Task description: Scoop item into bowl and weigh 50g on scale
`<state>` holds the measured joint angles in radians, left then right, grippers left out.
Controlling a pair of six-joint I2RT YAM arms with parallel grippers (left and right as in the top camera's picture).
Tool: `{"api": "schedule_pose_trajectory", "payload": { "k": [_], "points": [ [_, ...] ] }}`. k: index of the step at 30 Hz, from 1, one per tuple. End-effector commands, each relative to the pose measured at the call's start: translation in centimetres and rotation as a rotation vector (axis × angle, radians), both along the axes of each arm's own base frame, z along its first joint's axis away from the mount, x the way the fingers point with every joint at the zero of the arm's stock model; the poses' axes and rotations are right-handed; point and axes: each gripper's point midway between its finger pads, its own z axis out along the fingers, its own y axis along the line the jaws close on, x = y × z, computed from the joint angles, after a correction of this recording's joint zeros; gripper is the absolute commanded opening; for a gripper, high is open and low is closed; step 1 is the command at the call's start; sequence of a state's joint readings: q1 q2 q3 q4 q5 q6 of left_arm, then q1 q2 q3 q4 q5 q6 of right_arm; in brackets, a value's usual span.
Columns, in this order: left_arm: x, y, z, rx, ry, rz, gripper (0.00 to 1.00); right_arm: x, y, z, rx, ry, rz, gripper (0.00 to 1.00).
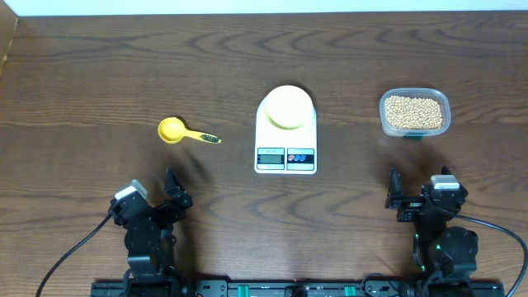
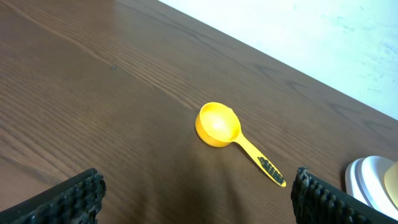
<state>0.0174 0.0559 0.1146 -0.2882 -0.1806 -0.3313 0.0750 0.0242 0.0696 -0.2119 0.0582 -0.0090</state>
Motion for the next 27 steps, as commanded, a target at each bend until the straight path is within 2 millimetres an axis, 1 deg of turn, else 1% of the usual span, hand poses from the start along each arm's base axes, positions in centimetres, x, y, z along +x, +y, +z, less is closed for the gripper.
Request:
{"api": "schedule_pose_trajectory", "payload": {
  "k": [1,12,15,19,27],
  "points": [
    [0.02,-0.33,-1.13,0.017,0.028,-0.025,0.98,0.02,0.09,-0.33,-0.010,0.008,0.008,0.99],
    [0.02,-0.22,-1.04,0.019,0.025,-0.019,0.98,0.02,0.10,-0.30,-0.010,0.007,0.008,0.99],
    [0.02,-0.22,-1.04,0.019,0.025,-0.019,0.98,0.09,0.11,0.11,-0.008,-0.010,0.008,0.99],
    [0.02,-0.22,-1.04,0.019,0.025,-0.019,0.98,0.02,0.10,-0.32,-0.010,0.008,0.008,0.99],
    [0.02,-0.22,-1.04,0.019,0.025,-0.019,0.98,0.03,0.09,-0.26,-0.010,0.006,0.008,0.99]
  ]
}}
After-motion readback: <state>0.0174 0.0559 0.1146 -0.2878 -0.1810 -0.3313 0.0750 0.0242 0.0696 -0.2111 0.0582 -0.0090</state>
